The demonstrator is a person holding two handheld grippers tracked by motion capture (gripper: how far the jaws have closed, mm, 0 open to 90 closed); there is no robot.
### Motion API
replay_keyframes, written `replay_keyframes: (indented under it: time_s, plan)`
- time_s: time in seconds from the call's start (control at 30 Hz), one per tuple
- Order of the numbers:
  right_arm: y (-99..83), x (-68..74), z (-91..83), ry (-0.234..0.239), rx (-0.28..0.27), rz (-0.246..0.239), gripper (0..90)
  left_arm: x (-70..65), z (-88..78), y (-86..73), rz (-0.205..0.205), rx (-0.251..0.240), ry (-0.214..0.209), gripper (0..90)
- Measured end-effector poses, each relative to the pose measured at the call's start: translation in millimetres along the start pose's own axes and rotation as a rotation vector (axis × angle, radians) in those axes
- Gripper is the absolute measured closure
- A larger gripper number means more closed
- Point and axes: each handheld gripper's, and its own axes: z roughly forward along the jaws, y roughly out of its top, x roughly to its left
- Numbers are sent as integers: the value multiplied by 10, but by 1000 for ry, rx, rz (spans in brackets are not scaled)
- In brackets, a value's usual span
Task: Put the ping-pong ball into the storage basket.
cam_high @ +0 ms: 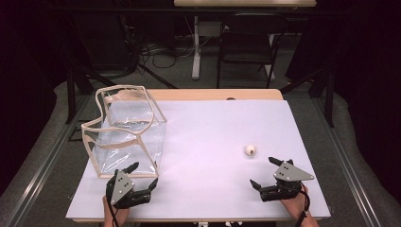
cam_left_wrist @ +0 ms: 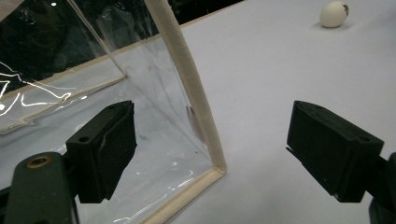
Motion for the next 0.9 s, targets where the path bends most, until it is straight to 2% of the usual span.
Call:
replay_keyframes:
  time_s: [0.2, 0.43, 0.9]
  plan:
    - [-12, -12, 10, 12, 7, 5, 2, 2, 3, 1, 0, 8, 9, 160]
    - [0, 1, 1, -2, 19, 2, 2, 3, 24, -2, 6, 3, -10, 160]
    - [64, 3, 51, -4, 50, -2, 1, -9, 15, 0, 7, -7, -18, 160]
